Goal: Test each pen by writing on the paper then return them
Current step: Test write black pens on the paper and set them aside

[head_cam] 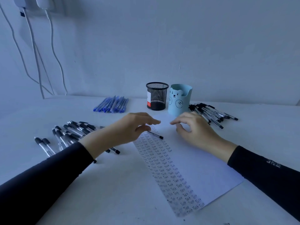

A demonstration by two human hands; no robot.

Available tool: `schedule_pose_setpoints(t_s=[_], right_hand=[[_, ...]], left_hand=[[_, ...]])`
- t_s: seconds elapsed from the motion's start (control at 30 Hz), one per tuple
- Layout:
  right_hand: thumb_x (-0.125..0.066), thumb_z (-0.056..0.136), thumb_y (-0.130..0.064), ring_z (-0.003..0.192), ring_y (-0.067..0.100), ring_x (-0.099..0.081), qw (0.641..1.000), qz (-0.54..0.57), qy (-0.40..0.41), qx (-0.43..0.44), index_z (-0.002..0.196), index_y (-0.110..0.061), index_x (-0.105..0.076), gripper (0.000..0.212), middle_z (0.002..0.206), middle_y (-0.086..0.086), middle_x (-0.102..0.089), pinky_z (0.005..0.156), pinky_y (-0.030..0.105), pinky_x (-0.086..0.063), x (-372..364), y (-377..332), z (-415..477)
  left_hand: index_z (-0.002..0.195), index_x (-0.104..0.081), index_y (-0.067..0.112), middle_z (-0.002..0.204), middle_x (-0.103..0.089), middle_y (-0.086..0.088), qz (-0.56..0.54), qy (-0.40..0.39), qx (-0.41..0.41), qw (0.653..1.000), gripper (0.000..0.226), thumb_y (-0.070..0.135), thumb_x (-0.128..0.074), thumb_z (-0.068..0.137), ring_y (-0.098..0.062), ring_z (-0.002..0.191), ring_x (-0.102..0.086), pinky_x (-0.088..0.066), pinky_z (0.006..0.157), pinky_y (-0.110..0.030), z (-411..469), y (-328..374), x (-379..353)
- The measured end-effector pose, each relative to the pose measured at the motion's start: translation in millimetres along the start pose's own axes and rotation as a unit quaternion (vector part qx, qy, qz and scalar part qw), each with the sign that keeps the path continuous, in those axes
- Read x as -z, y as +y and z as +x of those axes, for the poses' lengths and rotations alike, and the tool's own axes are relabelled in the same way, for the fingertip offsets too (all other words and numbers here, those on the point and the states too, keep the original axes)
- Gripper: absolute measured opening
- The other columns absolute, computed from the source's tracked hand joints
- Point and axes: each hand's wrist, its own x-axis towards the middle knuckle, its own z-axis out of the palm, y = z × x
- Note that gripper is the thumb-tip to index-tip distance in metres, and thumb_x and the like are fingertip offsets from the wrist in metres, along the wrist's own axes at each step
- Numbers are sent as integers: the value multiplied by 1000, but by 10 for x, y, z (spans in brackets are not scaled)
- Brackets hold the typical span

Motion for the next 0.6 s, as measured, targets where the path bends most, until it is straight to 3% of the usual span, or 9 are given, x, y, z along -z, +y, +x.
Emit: schedule_pose_setpoints(t_s=[0.1, 0.17, 0.23, 0.3, 0.37, 0.43, 0.5, 0.6], right_hand=[[-33, 79, -82, 104, 5, -40, 996, -31, -81, 0, 121, -38, -68, 70, 110, -19, -58, 99, 30, -32, -21, -133, -1], [-28, 70, -91, 109, 2, -35, 989, -52, -135, -6, 125, -41, -64, 83, 119, -20, -53, 102, 28, -26, -55, -224, -6], [-47, 75, -82, 110, 7, -41, 990, -48, -129, 1, 115, -36, -71, 66, 118, -16, -56, 100, 29, -30, -104, -267, -13], [-70, 82, -52, 107, 9, -50, 995, 4, -100, -11, 102, -25, -77, 34, 112, -10, -62, 95, 27, -36, -89, -284, 5], [-74, 86, -31, 96, 0, -56, 987, 109, -85, -86, 94, -21, -76, 13, 101, -10, -66, 86, 17, -39, 10, -290, 42], [-67, 92, -26, 90, 2, -62, 936, 290, -58, -192, 92, -21, -70, 7, 94, -7, -70, 83, 18, -45, 157, -298, 112], [-54, 99, -26, 92, 17, -67, 850, 461, -17, -255, 96, -18, -59, 10, 98, 3, -74, 83, 31, -53, 287, -282, 181], [-44, 102, -42, 71, 20, -65, 750, 587, -21, -303, 110, -29, -57, 20, 81, 1, -66, 73, 39, -56, 445, -296, 205]], left_hand=[[122, -66, 9, 109, -68, -5, 5, 31, 24, 999, 33, -4, -57, 92, -7, 92, -65, -44, 82, -3, -5, -84, 80], [119, -67, 8, 107, -68, -6, 13, 47, 50, 998, 32, -6, -55, 93, -13, 95, -67, -48, 85, -9, -16, -130, 138], [117, -68, 9, 105, -68, -4, 22, 56, 62, 996, 31, -5, -55, 93, -14, 94, -67, -48, 89, -14, -29, -158, 156], [116, -69, 10, 104, -68, -4, 24, 62, 61, 996, 29, -3, -56, 94, -14, 93, -68, -48, 88, -19, -35, -166, 155], [115, -69, 13, 103, -68, -1, 21, 68, 56, 996, 26, 2, -58, 94, -11, 91, -67, -48, 88, -19, -36, -157, 150], [117, -68, 19, 108, -66, 4, 20, 50, 62, 997, 25, 18, -58, 95, -6, 94, -63, -48, 90, -17, -42, -128, 142], [121, -65, 27, 117, -62, 12, 23, -1, 81, 996, 34, 42, -53, 93, 2, 99, -59, -46, 90, -13, -49, -90, 131], [126, -60, 34, 126, -55, 18, 11, -86, 112, 990, 52, 62, -49, 83, 15, 104, -49, -33, 86, 1, -65, -37, 111]])
